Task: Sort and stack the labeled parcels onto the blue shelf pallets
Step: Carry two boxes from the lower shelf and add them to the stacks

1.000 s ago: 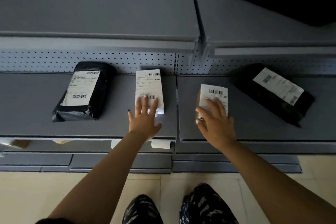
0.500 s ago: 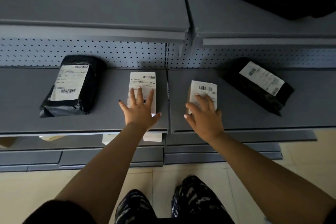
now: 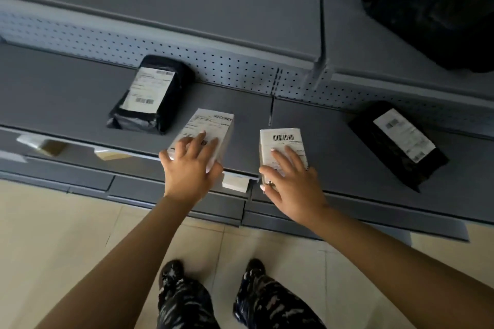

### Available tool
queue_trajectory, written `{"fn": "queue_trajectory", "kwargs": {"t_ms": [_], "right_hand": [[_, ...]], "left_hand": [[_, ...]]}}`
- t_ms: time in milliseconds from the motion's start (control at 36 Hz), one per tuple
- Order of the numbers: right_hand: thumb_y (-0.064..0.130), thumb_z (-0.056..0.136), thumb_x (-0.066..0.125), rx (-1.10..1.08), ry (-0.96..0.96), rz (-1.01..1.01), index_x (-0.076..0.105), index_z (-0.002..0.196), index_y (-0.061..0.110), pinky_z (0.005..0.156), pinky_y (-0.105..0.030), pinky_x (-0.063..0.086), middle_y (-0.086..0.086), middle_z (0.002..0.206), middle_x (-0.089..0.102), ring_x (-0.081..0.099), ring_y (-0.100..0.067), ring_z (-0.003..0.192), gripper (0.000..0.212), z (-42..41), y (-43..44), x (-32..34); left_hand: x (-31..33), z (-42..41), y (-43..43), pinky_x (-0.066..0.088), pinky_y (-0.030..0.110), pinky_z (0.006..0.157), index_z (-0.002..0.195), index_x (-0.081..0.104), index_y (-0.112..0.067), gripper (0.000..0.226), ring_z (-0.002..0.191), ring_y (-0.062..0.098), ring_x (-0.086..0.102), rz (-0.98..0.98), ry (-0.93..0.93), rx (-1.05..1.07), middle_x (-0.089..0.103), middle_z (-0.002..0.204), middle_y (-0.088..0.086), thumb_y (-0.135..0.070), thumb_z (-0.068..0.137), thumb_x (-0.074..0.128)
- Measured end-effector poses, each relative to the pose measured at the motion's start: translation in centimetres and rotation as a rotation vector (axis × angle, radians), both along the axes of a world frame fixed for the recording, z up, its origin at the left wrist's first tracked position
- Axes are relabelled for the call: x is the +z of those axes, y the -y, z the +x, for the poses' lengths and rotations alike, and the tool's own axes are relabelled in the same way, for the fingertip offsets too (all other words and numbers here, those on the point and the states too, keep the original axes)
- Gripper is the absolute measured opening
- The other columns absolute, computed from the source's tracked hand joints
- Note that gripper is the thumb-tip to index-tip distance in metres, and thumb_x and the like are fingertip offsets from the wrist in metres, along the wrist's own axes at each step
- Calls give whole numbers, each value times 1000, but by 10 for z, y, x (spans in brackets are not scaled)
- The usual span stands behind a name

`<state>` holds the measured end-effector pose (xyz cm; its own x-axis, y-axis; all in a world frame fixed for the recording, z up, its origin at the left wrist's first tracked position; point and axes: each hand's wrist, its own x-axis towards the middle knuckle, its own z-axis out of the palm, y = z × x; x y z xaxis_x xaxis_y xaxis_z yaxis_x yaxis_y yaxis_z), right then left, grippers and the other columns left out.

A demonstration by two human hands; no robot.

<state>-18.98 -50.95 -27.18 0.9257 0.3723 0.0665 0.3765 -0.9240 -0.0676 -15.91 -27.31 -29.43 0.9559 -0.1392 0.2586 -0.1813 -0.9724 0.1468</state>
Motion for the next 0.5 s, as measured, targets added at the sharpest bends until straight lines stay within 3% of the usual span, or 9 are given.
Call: {"fn": "queue_trajectory", "kwargs": {"t_ms": [139, 500], "right_hand": [[46, 85, 40, 87, -8, 63, 59, 109, 29, 68, -50, 49, -7, 135, 52, 37, -32, 132, 36, -16, -45, 16], [50, 90, 32, 366, 6, 138, 44, 121, 35, 73, -53, 52, -6, 143, 44, 32, -32, 138, 36, -43, -214, 88]], "left_hand": [[21, -42, -46, 38, 53, 82, 124, 63, -26, 47, 115, 30, 47, 12, 1, 47, 59, 130, 3, -43, 82, 49], [101, -122, -210, 36, 54, 87, 132, 56, -27, 53, 120, 32, 43, -18, 6, 181, 55, 135, 3, -51, 88, 39]]}}
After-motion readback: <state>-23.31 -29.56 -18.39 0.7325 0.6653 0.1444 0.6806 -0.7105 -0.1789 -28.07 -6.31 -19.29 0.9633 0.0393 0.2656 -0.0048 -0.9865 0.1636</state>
